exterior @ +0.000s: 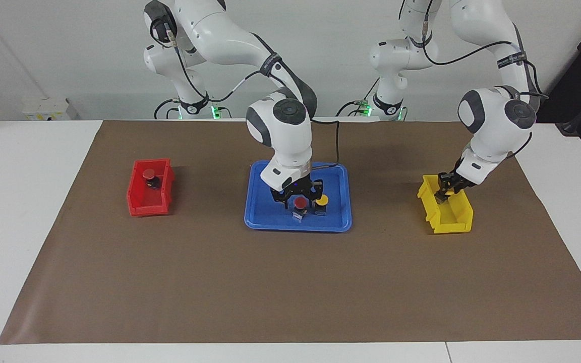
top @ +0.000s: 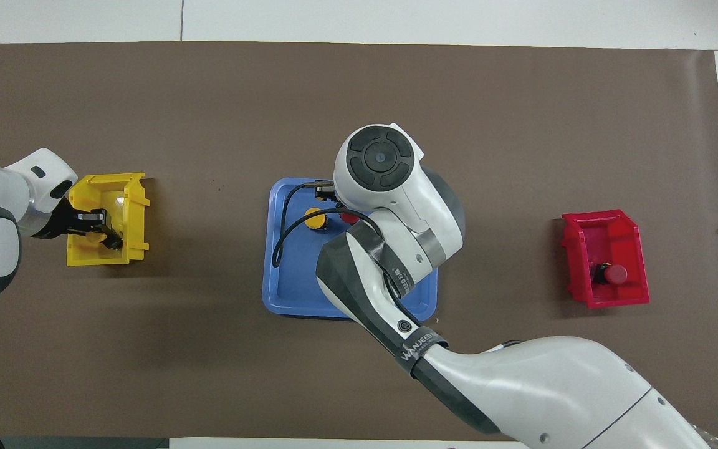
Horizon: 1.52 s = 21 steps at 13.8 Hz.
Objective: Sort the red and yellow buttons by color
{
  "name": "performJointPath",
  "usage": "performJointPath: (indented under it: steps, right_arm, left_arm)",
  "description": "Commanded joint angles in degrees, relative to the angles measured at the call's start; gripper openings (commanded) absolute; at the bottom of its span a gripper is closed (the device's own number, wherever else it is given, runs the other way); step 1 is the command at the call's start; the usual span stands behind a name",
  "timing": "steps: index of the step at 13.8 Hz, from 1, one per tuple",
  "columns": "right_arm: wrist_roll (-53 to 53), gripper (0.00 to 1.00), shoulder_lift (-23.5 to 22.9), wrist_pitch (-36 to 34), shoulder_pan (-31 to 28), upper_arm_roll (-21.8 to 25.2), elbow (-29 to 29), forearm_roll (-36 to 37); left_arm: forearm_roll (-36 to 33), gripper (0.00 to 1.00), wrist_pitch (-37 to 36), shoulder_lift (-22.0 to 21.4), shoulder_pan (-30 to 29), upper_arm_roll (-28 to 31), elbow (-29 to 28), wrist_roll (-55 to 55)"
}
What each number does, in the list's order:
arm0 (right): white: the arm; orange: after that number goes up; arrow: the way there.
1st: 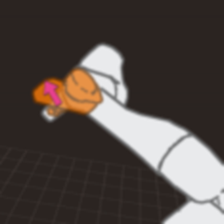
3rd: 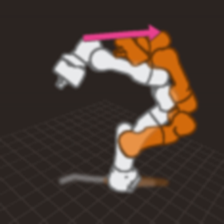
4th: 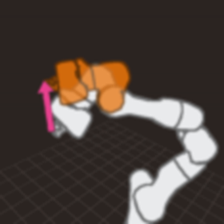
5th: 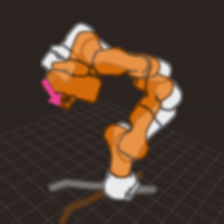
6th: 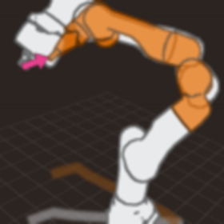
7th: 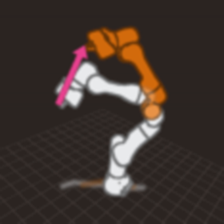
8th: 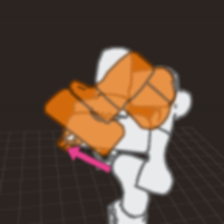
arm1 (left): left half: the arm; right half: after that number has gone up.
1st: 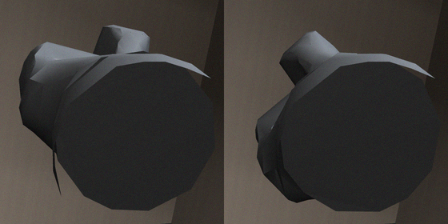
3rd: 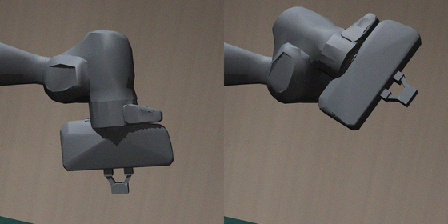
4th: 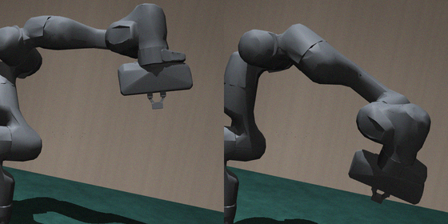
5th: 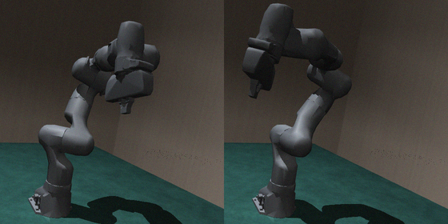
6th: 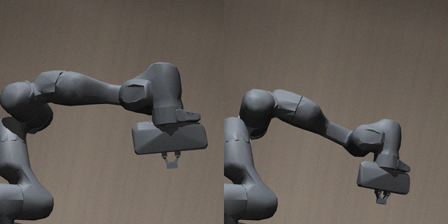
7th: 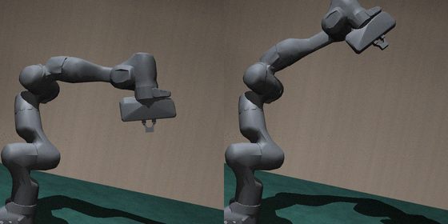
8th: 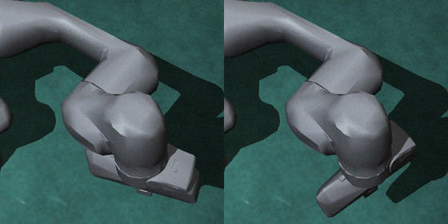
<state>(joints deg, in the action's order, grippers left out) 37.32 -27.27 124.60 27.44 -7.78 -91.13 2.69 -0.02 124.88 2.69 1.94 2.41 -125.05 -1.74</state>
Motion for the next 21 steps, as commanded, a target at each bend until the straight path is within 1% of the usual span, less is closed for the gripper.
performJointPath:
  steps: [1, 4, 5, 6, 8, 10, 11, 12, 14, 15, 16, 17, 18, 19, 21]
  right_arm:
    - [1.3, 0.71, 2.1, 1.5, 0.7, 0.0, -3.4, 0.6]
    - [1.3, 0.7, 2.1, 1.6, 0.8, 0.0, -3.5, 0.6]
    - [1.4, 0.7, 2.0, 1.6, 1.0, 0.0, -3.5, 0.6]
    - [1.4, 0.7, 1.9, 1.7, 1.9, 0.0, -3.6, 0.7]
    - [1.3, 0.69, 1.9, 1.9, 1.9, 0.0, -4.1, 0.8]
    - [1.3, 0.68, 2.0, 2.5, 2.2, 0.0, -4.9, 0.8]
    - [1.3, 0.68, 2.1, 2.7, 2.2, 0.0, -5.2, 0.8]
    - [1.2, 0.67, 2.2, 2.8, 2.1, 0.0, -5.7, 1.1]
    - [1.0, 0.64, 2.6, 2.9, 2.1, 0.0, -6.1, 1.1]
    - [0.8, 0.6, 2.6, 3.0, 2.0, 0.0, -6.1, 1.1]
    - [0.7, 0.52, 2.6, 2.9, 1.8, 0.0, -6.1, 1.1]
    - [0.7, 0.37, 2.5, 3.0, 1.6, 0.0, -6.1, 1.1]
    - [0.7, 0.24, 2.4, 3.5, 1.5, 0.0, -5.9, 1.1]
    - [0.7, 0.15, 2.4, 3.3, 1.3, 0.1, -5.5, 1.1]
    - [0.6, 0.14, 2.4, 1.6, 0.5, 0.2, -2.9, 1.1]
  left_arm:
    - [-0.2, 0.56, 1.4, -2.0, -0.4, -0.1, -2.1, -0.8]
    - [-0.2, 0.61, -1.7, -1.6, -0.4, -0.1, 0.2, -0.7]
    - [-0.1, 0.61, -3.5, -1.7, -0.3, -0.1, 1.9, -0.7]
    - [-0.1, 0.63, -6.2, -1.6, -0.3, -0.1, 4.0, -0.6]
    - [-0.1, 0.73, -12.7, -2.2, -0.3, -0.2, 9.6, -0.7]
    - [-0.2, 0.81, -18.1, -4.5, -0.3, -0.1, 14.1, -0.7]
    - [-0.2, 0.96, -21.1, -5.8, -0.3, -0.1, 16.5, -0.8]
    - [-0.9, 1.0, -23.6, -6.4, -0.3, -0.1, 18.8, -0.8]
    - [-1.8, 1.0, -26.7, -6.3, 0.3, -0.3, 22.6, -1.7]
    - [-1.8, 1.0, -28.1, -6.3, 0.3, -0.3, 23.9, -3.8]
    - [-1.8, 1.0, -29.3, -6.3, 0.4, -0.4, 24.6, -5.3]
    - [-1.8, 1.0, -29.9, -6.3, 0.5, -0.7, 24.8, -5.9]
    - [-1.8, 1.0, -29.9, -6.3, 0.6, -0.9, 24.6, -6.1]
    - [-1.8, 1.0, -29.9, -6.4, 1.0, -0.9, 24.6, -6.3]
    - [-1.7, 1.0, -29.9, -6.4, 1.5, -0.9, 24.6, -6.5]
